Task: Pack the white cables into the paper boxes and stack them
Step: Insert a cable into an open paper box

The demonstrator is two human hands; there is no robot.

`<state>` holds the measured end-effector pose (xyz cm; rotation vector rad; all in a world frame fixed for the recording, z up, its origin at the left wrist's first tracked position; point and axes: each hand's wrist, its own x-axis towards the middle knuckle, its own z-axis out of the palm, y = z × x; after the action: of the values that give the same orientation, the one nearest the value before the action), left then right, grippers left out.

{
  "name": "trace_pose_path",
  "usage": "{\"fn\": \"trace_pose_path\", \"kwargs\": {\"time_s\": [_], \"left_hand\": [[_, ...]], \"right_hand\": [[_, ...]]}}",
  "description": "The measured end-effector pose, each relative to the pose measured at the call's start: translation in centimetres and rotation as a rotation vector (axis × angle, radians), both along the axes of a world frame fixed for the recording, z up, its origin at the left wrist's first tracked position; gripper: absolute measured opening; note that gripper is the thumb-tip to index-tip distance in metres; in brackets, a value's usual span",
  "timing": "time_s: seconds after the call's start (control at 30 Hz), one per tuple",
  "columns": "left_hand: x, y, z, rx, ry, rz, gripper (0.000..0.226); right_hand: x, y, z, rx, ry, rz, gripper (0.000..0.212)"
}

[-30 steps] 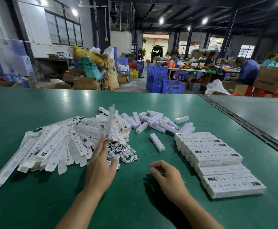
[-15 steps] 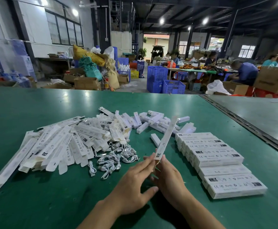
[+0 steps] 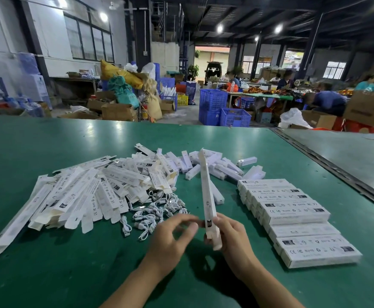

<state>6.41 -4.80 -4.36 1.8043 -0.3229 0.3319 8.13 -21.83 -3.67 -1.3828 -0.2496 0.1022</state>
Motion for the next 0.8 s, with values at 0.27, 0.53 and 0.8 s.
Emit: {"fn": "trace_pose_path", "kwargs": {"time_s": [0.27, 0.53, 0.8], "left_hand": [[1.7, 1.0, 1.1, -0.899, 0.324, -0.054, 0.052], [1.3, 0.8, 1.6, -0.925, 0.422, -0.052, 0.034], [1.7, 1.5, 1.1, -0.933, 0.417, -0.026, 0.033]], "right_hand": [[-0.8, 0.8, 0.3, -0.22, 0.051, 0.187, 0.026], [-0.7, 0.8, 0.0, -0.338, 0.035, 0.238, 0.021], [-0.5, 1.0, -0.6, -0.366, -0.037, 0.173, 0.023]]}}
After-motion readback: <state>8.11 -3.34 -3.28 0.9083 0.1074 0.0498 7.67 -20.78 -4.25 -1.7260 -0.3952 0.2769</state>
